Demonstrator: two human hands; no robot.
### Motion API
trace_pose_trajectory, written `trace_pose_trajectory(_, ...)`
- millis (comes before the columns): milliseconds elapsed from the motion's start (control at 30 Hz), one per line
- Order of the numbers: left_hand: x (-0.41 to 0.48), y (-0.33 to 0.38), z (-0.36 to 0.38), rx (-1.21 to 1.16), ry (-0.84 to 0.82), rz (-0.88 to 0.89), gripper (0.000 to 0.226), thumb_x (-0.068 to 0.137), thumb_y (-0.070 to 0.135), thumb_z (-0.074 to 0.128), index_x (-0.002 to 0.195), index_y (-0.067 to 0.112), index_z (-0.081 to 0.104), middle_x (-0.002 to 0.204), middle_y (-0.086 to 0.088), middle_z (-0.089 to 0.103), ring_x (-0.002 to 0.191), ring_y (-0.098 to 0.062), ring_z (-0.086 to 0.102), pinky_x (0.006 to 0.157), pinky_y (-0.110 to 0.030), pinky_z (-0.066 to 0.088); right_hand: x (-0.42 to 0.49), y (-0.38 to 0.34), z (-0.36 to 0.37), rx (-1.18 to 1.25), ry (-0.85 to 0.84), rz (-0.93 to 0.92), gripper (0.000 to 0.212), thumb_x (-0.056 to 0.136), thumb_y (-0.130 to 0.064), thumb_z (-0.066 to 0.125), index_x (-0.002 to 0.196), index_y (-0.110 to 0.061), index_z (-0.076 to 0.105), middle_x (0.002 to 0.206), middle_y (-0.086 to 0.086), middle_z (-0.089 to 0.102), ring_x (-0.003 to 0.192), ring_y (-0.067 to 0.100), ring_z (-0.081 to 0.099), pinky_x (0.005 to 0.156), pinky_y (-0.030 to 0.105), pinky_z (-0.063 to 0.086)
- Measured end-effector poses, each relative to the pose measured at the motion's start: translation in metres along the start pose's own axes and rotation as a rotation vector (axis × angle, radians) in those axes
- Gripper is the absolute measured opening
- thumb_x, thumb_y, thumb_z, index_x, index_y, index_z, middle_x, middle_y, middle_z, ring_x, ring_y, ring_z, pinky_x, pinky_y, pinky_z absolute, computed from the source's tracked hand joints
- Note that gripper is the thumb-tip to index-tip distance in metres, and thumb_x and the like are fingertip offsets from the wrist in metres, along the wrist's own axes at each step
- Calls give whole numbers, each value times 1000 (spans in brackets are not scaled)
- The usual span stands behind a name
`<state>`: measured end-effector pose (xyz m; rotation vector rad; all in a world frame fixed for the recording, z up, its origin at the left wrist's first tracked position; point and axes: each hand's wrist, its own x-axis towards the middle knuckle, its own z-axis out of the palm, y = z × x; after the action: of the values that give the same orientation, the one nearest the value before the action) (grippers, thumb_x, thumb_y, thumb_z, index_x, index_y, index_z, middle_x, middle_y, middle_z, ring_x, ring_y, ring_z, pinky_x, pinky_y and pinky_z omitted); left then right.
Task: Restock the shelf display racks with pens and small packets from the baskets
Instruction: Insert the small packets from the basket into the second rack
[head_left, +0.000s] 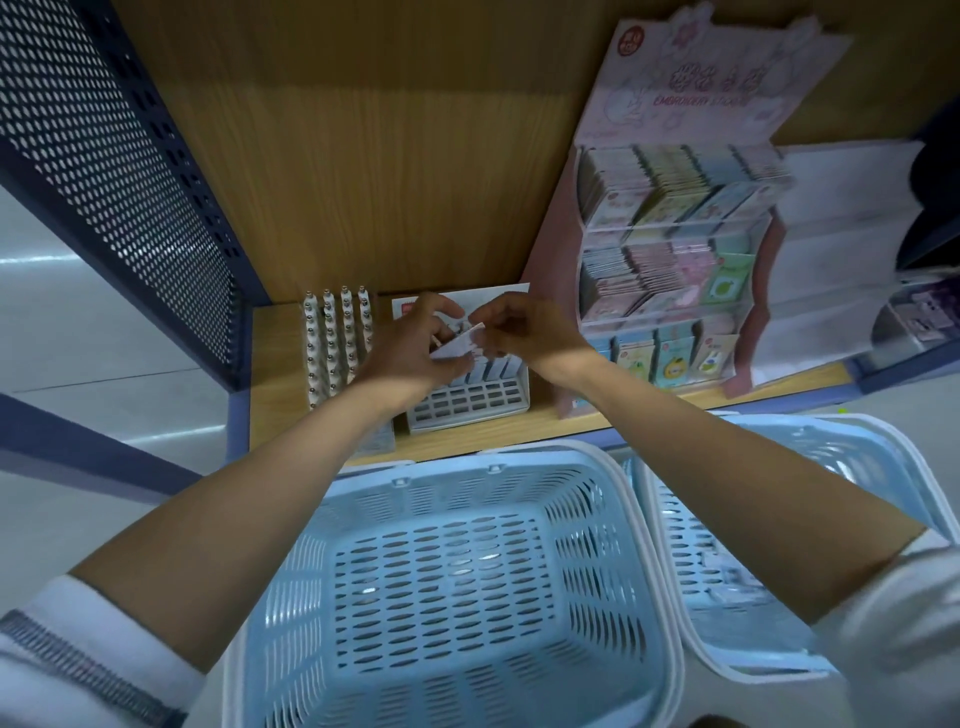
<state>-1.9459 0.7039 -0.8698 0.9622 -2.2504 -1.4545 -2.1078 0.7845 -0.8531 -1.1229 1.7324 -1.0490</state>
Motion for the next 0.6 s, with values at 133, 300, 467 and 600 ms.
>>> trace_pose_trajectory(133, 0, -2, -1, 343, -87, 60, 48, 92, 26, 64, 135, 19, 44, 137, -1, 51, 127, -19, 47, 102, -26, 38, -2, 6, -34, -216, 211, -20, 19, 83, -9, 71, 96, -22, 68, 87, 0, 67, 74, 6, 64, 77, 18, 53)
trace_pose_trajectory(300, 7, -14, 17, 931, -307, 208, 66, 102, 45, 35, 156, 20, 5, 162, 1, -14, 149, -17, -13, 120, -37, -9, -13, 21, -48, -694, 182, -124, 11, 83, -12, 69, 92, -14, 75, 90, 0, 68, 77, 16, 61, 73, 21, 45)
trace_pose_trajectory(467, 11, -35, 30, 1056, -427, 174, 68, 103, 48, 21, 154, 19, -14, 159, -1, -24, 148, -19, -19, 119, -42, -13, -5, 55, -32, -814, 100, -132, 13, 84, -9, 65, 93, -12, 73, 100, 7, 69, 85, 27, 65, 73, 26, 45)
trace_pose_trajectory(600, 11, -46, 31, 1027, -433, 180, 69, 103, 48, 22, 153, 21, -18, 159, 1, -26, 147, -18, -22, 119, -45, -14, -1, 64, -27, -860, 64, -124, 17, 87, -7, 62, 100, -9, 72, 107, 11, 68, 94, 31, 64, 80, 30, 46)
